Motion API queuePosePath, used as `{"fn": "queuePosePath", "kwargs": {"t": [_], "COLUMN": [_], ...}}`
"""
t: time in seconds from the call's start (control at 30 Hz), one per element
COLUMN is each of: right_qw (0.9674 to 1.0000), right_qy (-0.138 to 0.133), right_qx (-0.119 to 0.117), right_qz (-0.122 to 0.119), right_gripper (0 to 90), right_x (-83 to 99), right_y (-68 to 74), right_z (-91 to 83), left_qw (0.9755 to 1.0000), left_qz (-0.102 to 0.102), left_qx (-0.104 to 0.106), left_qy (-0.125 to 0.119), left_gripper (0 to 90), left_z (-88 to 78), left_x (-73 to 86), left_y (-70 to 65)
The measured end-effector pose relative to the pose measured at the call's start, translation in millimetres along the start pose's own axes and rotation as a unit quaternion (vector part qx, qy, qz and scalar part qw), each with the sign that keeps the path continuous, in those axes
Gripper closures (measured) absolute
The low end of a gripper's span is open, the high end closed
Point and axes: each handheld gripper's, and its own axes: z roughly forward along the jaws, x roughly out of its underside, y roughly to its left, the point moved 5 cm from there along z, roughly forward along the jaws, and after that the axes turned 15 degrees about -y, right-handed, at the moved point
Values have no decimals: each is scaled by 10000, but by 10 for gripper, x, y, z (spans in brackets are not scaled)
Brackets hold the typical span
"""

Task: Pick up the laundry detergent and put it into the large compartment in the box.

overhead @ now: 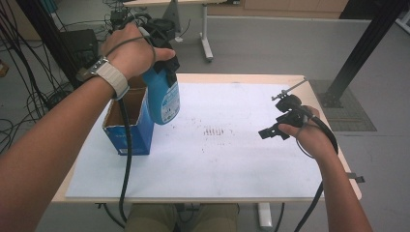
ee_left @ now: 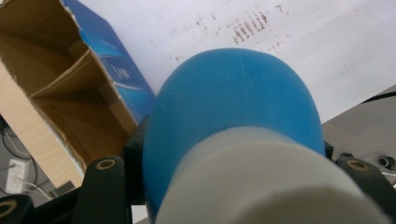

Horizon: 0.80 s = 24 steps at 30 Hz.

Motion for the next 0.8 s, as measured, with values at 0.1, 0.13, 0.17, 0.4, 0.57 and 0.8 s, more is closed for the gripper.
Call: {"fn": "queuePosePath", "kwargs": {"t": [0.1, 0.13, 0.17, 0.4, 0.57, 0.8], "right_qw": [10000, 10000, 10000, 10000, 9999, 9999], "right_qy": [-2, 5, -1, -7, -16, -27], "right_qx": [-21, -23, -21, -43, -81, -100], "right_qz": [-21, -26, -30, -86, -77, -96], "right_gripper": [91, 91, 91, 91, 91, 91], "right_x": [-19, -28, -36, -84, -103, -107], "right_y": [3, 4, 8, 20, 28, -1], "right_z": [18, 21, 24, 49, 82, 117], "left_qw": [9997, 9997, 9995, 9973, 9956, 9936], "left_qz": [-237, -249, -281, -708, -904, -1092], "left_qx": [-61, -74, -104, -183, -232, -288], "left_qy": [-52, -36, -18, -44, -34, -1], "left_gripper": [399, 399, 399, 399, 399, 394], "left_z": [-57, -72, -89, -224, -261, -287], "left_x": [12, 8, 3, 15, 26, 26], "left_y": [53, 70, 78, 256, 386, 505]}}
